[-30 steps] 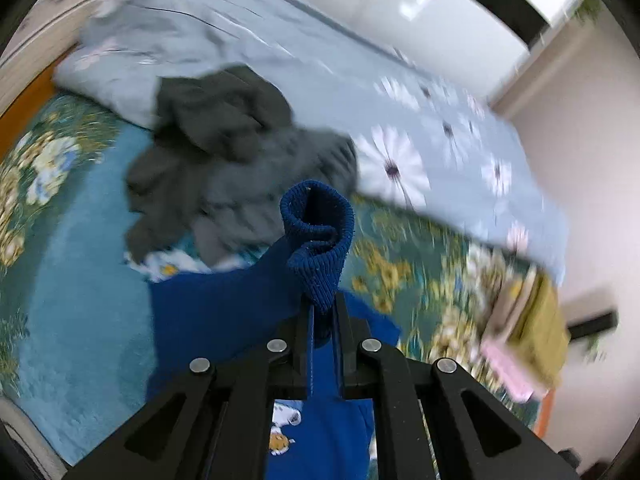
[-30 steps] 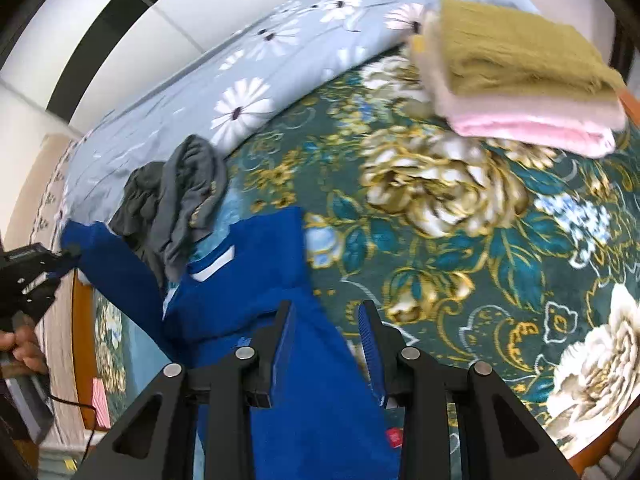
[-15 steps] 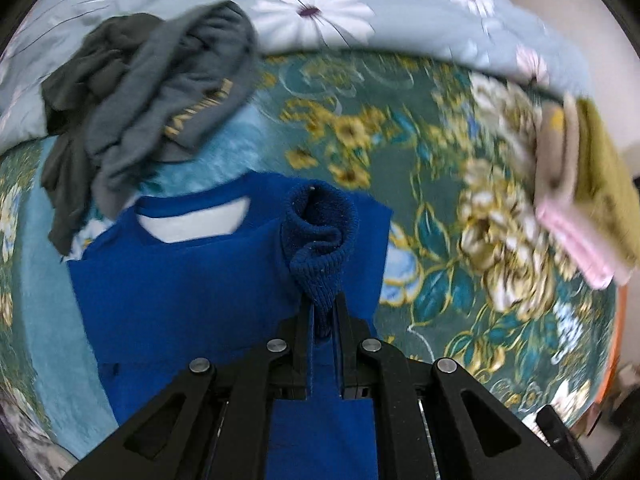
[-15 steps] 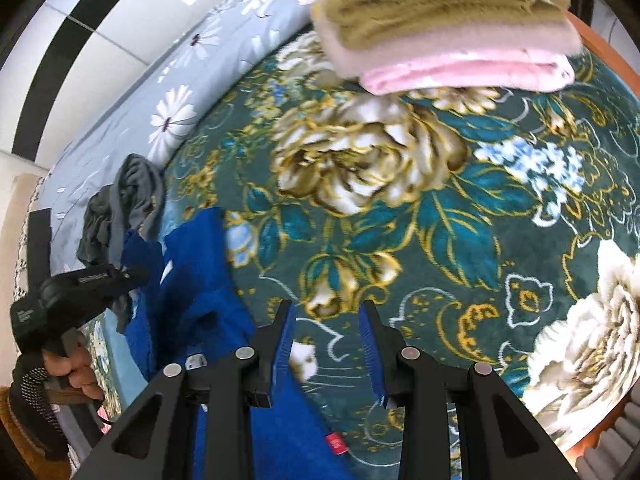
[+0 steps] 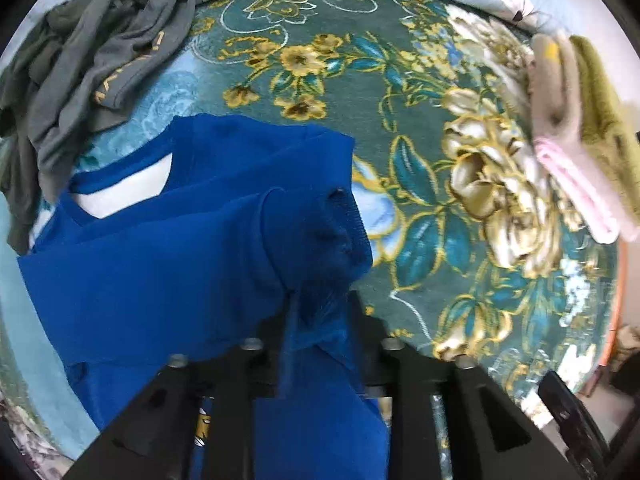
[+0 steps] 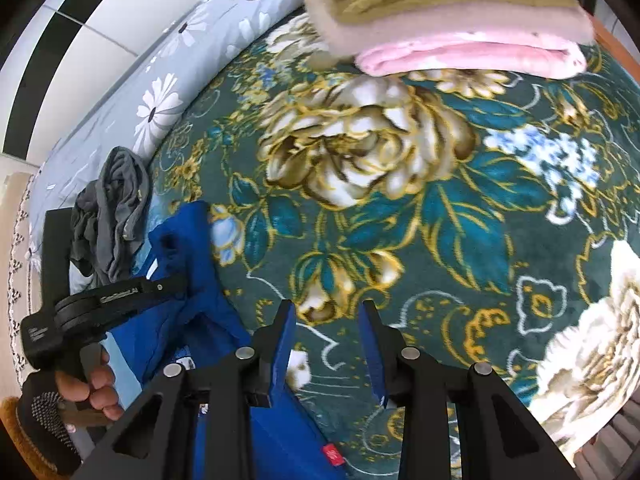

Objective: Fold clothes
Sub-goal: 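Lift and fold the held sleeve across the body with the left gripper, then open the left gripper to release the folded sleeve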

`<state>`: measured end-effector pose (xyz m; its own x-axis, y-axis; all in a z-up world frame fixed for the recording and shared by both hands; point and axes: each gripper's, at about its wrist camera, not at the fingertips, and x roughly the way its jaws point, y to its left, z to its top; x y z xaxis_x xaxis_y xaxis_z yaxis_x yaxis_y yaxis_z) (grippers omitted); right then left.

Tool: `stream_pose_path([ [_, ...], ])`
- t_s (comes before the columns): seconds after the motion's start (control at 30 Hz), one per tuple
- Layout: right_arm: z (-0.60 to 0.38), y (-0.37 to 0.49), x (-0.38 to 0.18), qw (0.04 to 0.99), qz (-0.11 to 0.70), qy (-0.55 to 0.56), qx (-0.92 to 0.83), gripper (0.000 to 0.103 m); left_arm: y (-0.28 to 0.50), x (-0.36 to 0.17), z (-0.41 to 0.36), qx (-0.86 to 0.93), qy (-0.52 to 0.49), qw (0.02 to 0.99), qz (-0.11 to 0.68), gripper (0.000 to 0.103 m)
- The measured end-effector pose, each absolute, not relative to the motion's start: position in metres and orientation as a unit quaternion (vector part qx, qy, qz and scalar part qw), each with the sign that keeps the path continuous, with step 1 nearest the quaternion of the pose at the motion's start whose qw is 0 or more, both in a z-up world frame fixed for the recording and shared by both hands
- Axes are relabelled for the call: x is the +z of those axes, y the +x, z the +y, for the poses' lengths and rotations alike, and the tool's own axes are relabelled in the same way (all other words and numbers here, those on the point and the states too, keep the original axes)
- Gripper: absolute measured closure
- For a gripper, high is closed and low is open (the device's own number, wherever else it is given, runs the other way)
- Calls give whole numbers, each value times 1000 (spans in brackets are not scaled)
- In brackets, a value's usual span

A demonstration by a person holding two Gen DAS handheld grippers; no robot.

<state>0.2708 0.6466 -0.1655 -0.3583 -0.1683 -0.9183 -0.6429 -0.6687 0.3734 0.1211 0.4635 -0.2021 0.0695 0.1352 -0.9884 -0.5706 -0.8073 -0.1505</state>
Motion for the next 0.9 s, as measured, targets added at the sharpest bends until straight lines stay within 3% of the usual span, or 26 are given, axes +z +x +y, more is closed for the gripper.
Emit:
stream_pose_path([
  [0.23, 619, 224, -166, 95, 392, -543, 737, 68, 95, -168, 403, 673, -683, 277, 66, 61],
  [0.47, 575, 164, -189, 13, 433, -556, 709, 68, 40, -171, 278, 718, -683, 137, 1, 61],
  [0.7, 559, 124, -222, 49, 453, -580, 676, 66, 10, -182, 202, 729, -682, 63, -27, 61],
  [0.77, 558, 120, -226, 59, 461, -581, 669, 76, 7, -184, 194, 728, -682, 61, -31, 61],
  [0.8, 557, 120, -224, 58, 461, -579, 670, 93, 6, -186, 192, 727, -683, 63, -31, 61],
  [0.9, 558, 122, -212, 36, 481, -550, 682, 93, 5, -189, 191, 724, -685, 77, -26, 61],
])
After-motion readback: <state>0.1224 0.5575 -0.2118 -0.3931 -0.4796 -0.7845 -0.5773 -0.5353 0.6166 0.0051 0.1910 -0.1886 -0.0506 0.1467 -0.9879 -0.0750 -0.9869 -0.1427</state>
